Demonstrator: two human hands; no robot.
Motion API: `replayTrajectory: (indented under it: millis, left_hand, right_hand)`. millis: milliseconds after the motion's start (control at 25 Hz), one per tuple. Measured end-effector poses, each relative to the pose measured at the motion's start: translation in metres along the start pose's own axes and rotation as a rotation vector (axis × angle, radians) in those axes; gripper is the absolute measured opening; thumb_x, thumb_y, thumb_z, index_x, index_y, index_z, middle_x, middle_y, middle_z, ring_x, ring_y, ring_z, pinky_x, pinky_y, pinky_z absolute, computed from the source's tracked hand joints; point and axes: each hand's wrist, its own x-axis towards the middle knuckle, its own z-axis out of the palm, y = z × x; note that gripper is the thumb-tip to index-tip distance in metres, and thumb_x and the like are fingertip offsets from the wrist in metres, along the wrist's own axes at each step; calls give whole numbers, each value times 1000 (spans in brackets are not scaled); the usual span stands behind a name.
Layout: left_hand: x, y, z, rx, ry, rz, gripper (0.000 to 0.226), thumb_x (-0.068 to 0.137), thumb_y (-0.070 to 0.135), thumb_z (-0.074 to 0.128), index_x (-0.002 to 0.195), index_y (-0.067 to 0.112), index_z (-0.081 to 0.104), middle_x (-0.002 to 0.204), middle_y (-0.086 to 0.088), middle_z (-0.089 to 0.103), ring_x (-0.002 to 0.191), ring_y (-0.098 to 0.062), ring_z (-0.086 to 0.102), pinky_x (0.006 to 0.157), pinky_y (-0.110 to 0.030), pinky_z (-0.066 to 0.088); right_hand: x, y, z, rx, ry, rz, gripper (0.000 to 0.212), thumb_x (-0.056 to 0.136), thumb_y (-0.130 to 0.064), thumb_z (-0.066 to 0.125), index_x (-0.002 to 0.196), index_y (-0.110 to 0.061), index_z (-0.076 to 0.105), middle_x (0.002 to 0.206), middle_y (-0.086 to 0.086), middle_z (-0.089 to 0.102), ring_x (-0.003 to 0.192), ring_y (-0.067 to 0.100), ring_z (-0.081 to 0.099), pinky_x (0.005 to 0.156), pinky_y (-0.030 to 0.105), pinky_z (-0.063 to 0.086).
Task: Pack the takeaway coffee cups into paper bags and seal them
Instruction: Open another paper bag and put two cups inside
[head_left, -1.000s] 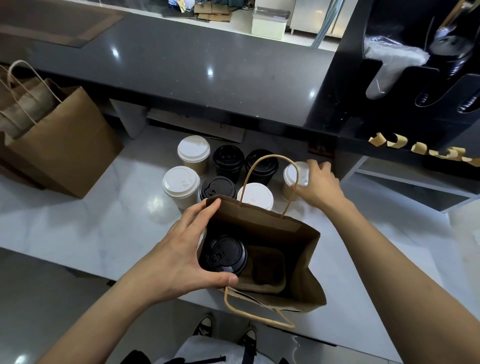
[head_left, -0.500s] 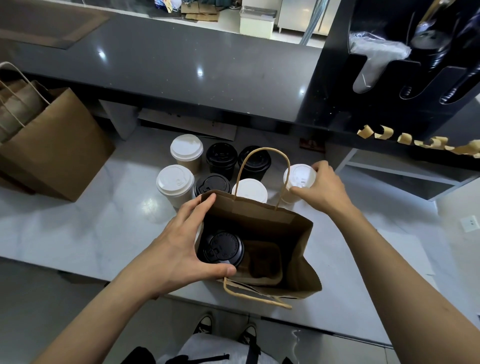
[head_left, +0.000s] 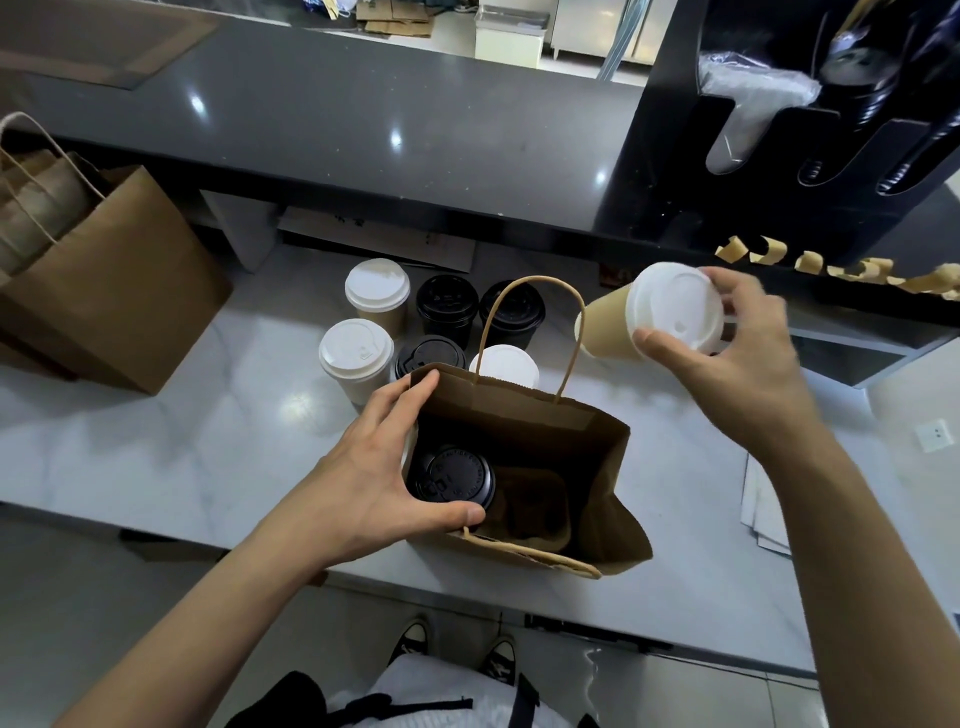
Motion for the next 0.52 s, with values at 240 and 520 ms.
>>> replayTrajectory:
  millis: [240, 520]
  left_hand:
    - [1, -1, -1, 16, -15, 3, 130, 50, 84, 72, 155, 53, 2, 159, 28, 6, 148, -8, 26, 118, -45, 36]
    - [1, -2, -1, 13, -27, 4, 130, 50, 84, 71, 155, 53, 1, 159, 29, 5, 148, -10, 26, 118, -47, 35]
  right_hand:
    - [-39, -33, -50, 214, 101, -58, 66, 69, -62, 71, 130, -47, 52, 134, 1, 57, 118, 22, 60, 94, 46, 55]
    - [-79, -48, -58, 168, -212, -76, 85, 49, -78, 76, 127, -52, 54, 125, -13, 60, 112, 6, 62, 78, 30, 60]
